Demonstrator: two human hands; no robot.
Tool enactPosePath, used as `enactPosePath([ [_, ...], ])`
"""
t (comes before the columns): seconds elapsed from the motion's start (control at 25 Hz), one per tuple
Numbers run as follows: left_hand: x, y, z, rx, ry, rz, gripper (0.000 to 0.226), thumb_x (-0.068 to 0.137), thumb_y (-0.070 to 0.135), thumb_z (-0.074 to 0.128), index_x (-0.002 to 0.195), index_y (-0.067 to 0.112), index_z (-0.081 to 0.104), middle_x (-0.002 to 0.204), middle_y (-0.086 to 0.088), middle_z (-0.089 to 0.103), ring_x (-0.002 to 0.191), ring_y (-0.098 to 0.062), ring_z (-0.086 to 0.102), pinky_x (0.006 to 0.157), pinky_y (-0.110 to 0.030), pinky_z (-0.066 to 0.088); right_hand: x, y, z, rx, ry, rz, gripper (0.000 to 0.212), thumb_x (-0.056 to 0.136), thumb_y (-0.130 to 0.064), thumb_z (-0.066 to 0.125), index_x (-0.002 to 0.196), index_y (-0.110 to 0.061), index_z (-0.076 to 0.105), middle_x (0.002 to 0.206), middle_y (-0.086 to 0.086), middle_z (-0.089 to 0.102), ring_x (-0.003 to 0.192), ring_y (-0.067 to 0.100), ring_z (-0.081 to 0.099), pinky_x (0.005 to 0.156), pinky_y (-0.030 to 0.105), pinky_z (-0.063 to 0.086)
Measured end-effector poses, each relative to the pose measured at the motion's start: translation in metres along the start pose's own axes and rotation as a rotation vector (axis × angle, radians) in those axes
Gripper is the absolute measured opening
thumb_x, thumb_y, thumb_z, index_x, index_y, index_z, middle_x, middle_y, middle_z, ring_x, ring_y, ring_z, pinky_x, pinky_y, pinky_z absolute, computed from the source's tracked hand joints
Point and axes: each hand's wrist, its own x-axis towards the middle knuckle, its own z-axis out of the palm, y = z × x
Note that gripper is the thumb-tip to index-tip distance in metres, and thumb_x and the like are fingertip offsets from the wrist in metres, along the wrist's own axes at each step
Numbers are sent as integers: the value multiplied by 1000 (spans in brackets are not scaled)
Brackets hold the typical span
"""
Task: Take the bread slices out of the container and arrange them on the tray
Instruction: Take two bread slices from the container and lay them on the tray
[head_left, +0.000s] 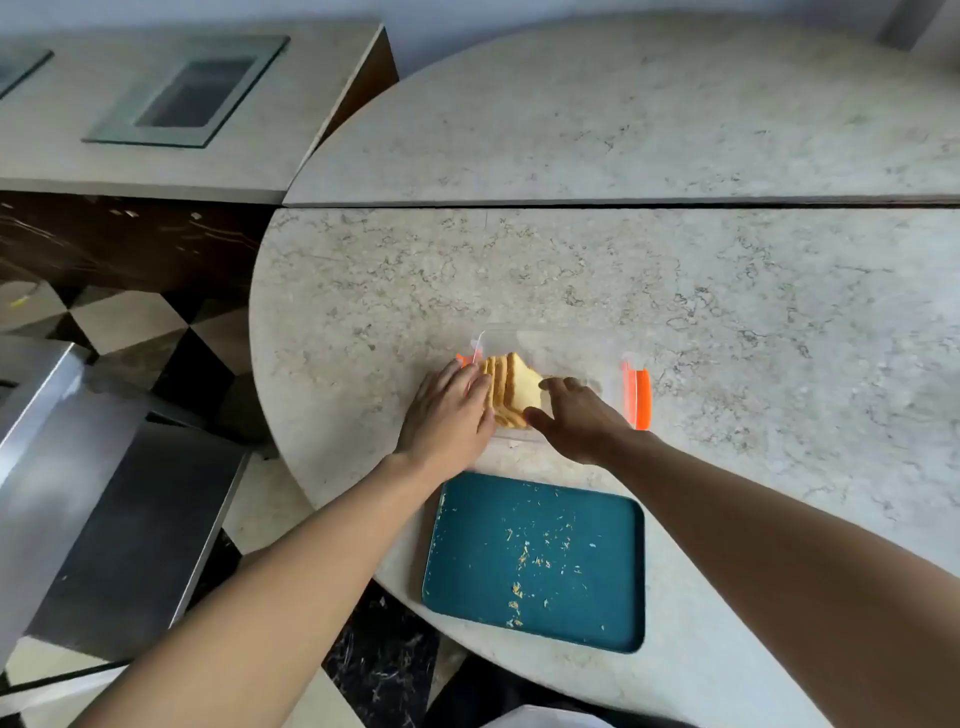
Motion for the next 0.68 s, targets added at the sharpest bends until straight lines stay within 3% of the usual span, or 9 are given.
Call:
enactPosePath([
  [0.24,28,-13,11,76,-33,235,33,91,21,56,118,9,70,136,-12,62,137,-31,44,117,-48,28,28,-21,13,155,14,161,61,98,-54,50,140,-9,46,136,17,58,120,33,58,96,45,50],
  [0.68,39,-19,17,90,-109,238,43,95,31,43,125,11,66,149,-7,51,147,-25,26,121,-49,12,46,-16,24,293,44,228,63,90,-52,66,136,-13,49,133,14,61,116,30,61,86,36,48],
])
